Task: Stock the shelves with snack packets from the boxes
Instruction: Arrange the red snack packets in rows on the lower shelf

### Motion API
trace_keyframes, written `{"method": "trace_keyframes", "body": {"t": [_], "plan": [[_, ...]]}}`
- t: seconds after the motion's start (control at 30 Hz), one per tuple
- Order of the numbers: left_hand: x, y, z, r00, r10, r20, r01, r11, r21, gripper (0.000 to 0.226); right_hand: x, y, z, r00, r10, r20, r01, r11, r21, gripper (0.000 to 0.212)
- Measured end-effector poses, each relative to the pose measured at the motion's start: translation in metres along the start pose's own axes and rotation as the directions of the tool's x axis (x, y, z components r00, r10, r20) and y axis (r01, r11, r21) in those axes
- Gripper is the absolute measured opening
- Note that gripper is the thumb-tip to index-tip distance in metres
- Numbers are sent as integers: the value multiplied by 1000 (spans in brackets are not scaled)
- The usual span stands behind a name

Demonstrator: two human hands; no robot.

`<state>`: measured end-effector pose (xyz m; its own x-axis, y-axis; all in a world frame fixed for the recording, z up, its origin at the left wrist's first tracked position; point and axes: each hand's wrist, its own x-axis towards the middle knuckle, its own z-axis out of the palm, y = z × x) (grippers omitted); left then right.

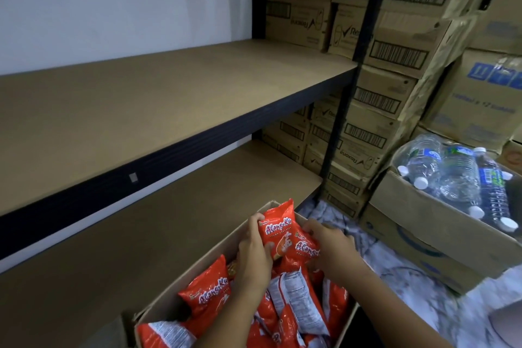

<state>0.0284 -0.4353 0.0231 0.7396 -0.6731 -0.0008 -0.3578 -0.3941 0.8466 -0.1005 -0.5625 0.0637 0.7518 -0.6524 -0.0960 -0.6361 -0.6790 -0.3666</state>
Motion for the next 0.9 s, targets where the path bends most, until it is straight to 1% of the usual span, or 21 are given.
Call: {"method": "trace_keyframes", "body": {"t": [0.1,0.13,0.27,0.33,0.4,0.47,0.53,0.63,0.7,0.77,0.83,0.9], "plan": [[1,6,-19,995,92,-26,-92,996,-4,53,2,2,-13,998,-56,-30,61,982,178,72],[1,9,-27,993,116,-36,-117,993,-13,52,2,0,-21,996,-83,-44,91,973,213,73],[-2,29,-76,971,225,-85,-224,974,23,47,-2,-16,-59,975,-182,-129,211,939,273,75],[-10,45,-105,957,284,-58,-281,958,57,46,-6,-27,-82,959,-231,-166,273,914,302,76],[-22,62,-134,946,323,-24,-320,943,96,46,-12,-38,-107,937,-300,-180,346,872,347,75],[-36,80,-161,934,357,-21,-353,930,103,48,-21,-52,-132,912,-361,-195,409,826,388,73],[-50,101,-186,912,405,-59,-399,912,93,48,-30,-70,-157,879,-410,-245,477,771,421,68],[-63,130,-225,865,480,-146,-473,877,82,49,-41,-98,-189,826,-457,-329,563,645,517,63],[-67,144,-251,849,491,-195,-486,870,77,51,-44,-118,-204,788,-490,-374,613,563,554,62],[-70,150,-277,839,487,-243,-479,873,96,52,-41,-141,-214,753,-517,-407,653,508,562,61],[-70,151,-303,829,476,-295,-460,879,126,52,-34,-168,-217,727,-544,-418,678,479,557,60],[-70,146,-329,821,457,-342,-430,889,156,52,-23,-197,-216,713,-573,-405,691,474,545,59]]}}
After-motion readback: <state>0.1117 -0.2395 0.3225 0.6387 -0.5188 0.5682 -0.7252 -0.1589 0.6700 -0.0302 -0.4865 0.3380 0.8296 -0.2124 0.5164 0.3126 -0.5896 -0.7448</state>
